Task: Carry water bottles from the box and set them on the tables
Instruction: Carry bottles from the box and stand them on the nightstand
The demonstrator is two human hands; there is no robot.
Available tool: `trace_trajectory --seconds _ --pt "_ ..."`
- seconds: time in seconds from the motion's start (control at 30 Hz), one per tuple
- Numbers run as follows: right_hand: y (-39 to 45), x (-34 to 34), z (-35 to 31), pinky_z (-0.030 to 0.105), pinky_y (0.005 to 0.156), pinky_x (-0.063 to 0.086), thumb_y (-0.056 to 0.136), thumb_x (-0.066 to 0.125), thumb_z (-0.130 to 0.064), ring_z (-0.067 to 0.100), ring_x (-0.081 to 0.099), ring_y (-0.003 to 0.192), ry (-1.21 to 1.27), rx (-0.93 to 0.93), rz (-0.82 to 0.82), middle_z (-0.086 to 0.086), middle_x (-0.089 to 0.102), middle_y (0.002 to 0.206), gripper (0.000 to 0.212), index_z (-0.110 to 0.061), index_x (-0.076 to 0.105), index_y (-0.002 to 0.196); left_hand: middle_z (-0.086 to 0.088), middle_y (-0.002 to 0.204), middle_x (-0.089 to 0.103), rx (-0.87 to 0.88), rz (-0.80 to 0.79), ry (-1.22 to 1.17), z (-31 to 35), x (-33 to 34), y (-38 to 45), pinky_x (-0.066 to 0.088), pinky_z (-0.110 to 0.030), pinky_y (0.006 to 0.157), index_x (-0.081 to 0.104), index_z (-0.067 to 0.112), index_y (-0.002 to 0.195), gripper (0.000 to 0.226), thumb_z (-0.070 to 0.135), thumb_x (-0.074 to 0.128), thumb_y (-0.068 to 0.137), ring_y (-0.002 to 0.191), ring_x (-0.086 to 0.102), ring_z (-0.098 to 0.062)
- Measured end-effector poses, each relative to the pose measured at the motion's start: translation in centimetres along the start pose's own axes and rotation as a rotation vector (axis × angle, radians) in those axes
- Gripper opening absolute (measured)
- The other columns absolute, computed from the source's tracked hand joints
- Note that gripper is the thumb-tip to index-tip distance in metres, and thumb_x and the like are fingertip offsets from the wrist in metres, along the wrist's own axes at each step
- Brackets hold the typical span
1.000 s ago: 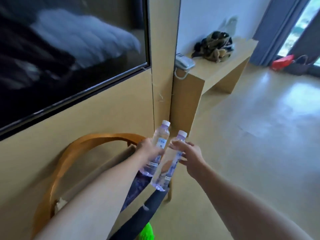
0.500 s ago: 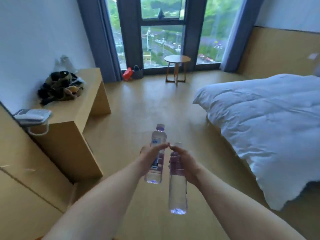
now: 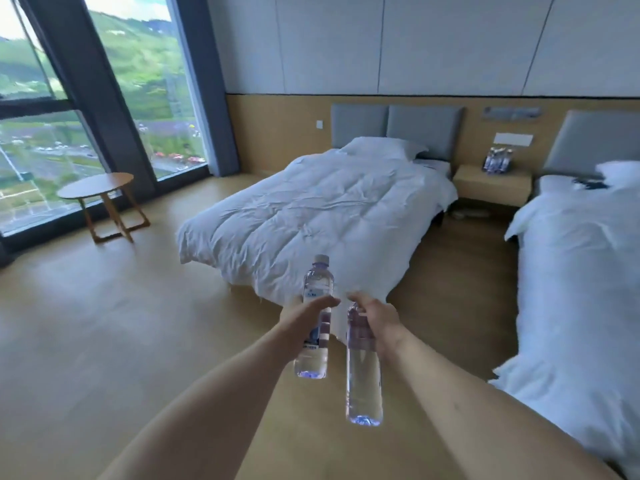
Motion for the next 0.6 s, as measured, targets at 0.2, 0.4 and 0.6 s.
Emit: trace_trajectory --seconds 0.2,0.4,0.6 --pt "6.5 -11.4 -5.8 0.051 0.062 0.063 0.076 0.082 -0.039 0.03 0.062 0.069 0.039 -0.047 0.139 0.009 0.067 0.068 0.033 -0.009 0.071 0.084 -0.015 0.075 0.072 0.042 -0.126 0.029 3.3 13.9 7.3 0.056 -0.036 0.058 0.063 0.004 0.109 0.047 0.024 0.087 0.074 0.06 0.066 -0.028" --pt "12.5 -19.0 -10.2 0.049 0.058 0.064 0.072 0.084 -0.045 0.027 0.071 0.062 0.106 -0.058 0.273 0.008 0.072 0.069 0.039 -0.009 0.075 0.085 -0.007 0.069 0.075 0.03 -0.227 0.105 5.7 23.2 13.5 0.056 -0.031 0.053 0.064 0.014 0.106 0.042 0.032 0.084 0.075 0.057 0.073 -0.022" --pt "19.9 -23.6 -13.8 0.038 0.051 0.06 0.069 0.085 -0.049 0.027 0.076 0.061 0.162 -0.061 0.339 0.01 0.078 0.073 0.045 -0.01 0.076 0.089 0.003 0.066 0.075 0.038 -0.279 0.159 8.4 29.8 22.5 0.051 -0.02 0.041 0.06 0.024 0.101 0.034 0.04 0.081 0.08 0.057 0.074 -0.012"
Point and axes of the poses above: each hand's wrist, its own y-axis towards the middle knuckle, its own x-axis out of the palm, z = x × y, the point moved 1 cm from there along y, towards the middle knuckle
